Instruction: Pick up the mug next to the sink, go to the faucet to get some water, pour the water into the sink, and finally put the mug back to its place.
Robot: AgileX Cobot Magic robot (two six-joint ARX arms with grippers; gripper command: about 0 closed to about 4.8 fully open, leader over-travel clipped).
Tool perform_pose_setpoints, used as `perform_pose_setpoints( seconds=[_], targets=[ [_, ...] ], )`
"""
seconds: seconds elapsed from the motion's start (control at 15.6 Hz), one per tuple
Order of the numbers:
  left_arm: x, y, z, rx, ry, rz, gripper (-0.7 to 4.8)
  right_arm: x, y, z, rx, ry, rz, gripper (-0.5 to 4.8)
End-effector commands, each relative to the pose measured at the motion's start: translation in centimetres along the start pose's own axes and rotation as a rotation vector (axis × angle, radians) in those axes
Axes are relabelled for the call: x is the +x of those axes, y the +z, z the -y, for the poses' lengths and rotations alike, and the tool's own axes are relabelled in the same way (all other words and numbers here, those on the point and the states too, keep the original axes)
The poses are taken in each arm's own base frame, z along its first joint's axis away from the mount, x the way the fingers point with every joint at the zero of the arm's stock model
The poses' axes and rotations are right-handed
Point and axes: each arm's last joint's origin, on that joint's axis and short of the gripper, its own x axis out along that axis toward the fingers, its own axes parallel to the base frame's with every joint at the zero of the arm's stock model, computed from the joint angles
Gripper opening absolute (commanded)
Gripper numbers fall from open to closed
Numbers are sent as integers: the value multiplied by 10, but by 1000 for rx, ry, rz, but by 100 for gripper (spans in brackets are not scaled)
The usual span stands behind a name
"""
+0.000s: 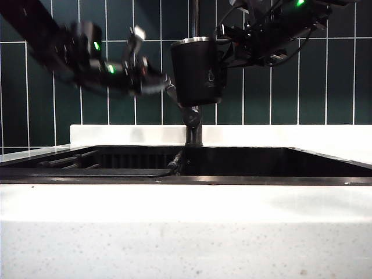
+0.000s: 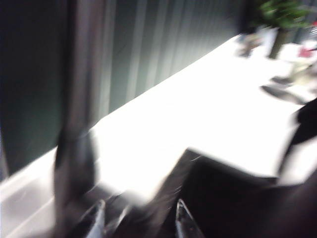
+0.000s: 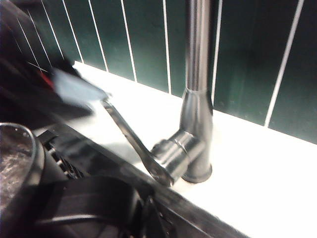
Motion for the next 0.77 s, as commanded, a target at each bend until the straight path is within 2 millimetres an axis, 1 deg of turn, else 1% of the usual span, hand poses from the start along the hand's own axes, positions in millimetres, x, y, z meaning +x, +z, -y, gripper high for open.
perform_pose_setpoints(
  seconds=[0.06, 0.19, 0.26, 0.32, 0.38, 0.51, 0.58, 0.64, 0.7, 0.77],
  targets=[
    [-8, 34, 22, 1, -84, -6, 180, -11, 18, 3, -23, -11, 73, -1],
    [-14, 46, 32, -14, -66, -41, 180, -18, 21, 11, -40, -41, 63, -1],
    [-18, 52, 39, -16, -15, -78, 180, -24, 24, 15, -51, -56, 55, -1],
    [-23, 59, 50, 36, 67, -147, 180, -32, 28, 17, -92, -86, 41, -1],
    [-30, 65, 59, 52, 113, -202, 180, -41, 33, 20, -152, -122, 25, -1],
    [-40, 73, 71, 27, 196, -288, 180, -51, 38, 20, -237, -173, 3, -1],
    [-49, 75, 83, 33, 242, -393, 180, -54, 39, 20, -291, -208, -16, -1],
    [-53, 75, 93, 47, 240, -465, 182, -55, 38, 20, -335, -214, -48, -1],
    [-56, 78, 107, 85, 262, -536, 183, -57, 35, 19, -367, -207, -92, -1],
    [-60, 82, 113, 108, 276, -519, 184, -58, 34, 19, -379, -205, -115, -1]
  ],
)
